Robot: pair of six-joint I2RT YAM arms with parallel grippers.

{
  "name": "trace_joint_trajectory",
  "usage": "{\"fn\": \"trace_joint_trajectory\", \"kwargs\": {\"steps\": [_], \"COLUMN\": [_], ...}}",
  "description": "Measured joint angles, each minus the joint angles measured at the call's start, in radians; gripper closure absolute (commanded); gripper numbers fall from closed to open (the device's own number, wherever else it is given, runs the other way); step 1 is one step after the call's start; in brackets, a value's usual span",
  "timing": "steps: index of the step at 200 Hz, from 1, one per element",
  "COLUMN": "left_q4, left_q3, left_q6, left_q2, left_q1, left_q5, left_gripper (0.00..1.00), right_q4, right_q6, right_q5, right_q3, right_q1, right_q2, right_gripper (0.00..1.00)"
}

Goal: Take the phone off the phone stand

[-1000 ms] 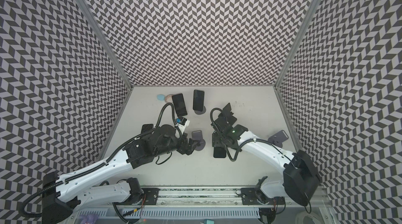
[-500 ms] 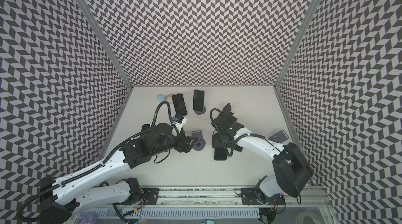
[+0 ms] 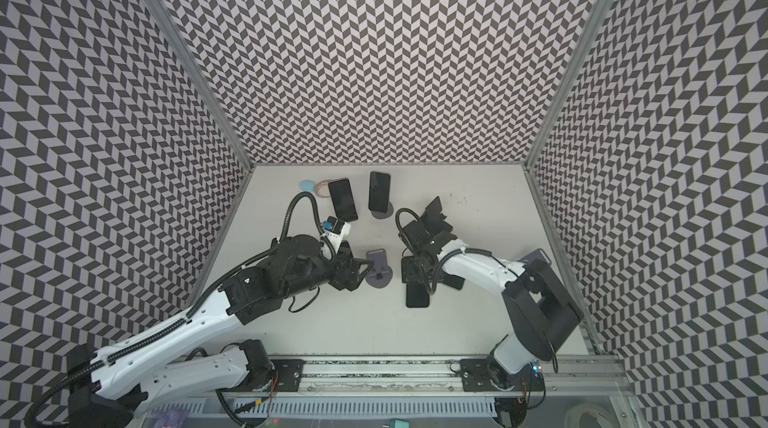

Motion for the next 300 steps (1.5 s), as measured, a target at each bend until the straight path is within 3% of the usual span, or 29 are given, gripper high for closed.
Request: {"fn": "trace_joint_trajectory", "kwargs": {"steps": [300], "left_q4": [-0.019], "left_q3": [-0.023], "left_q6": [0.006], "left_q2": [-0.045], "left_q1": [0.063], "left_q5": [0.0], "left_gripper": [0.1], "right_q4": [0.013], "right_q6": [-0.023], "right_q5": [-0.013], "right_q3": [0.045], "right_q1": [-0.003], "right_q2": [0.119], "right_gripper": [0.43]}}
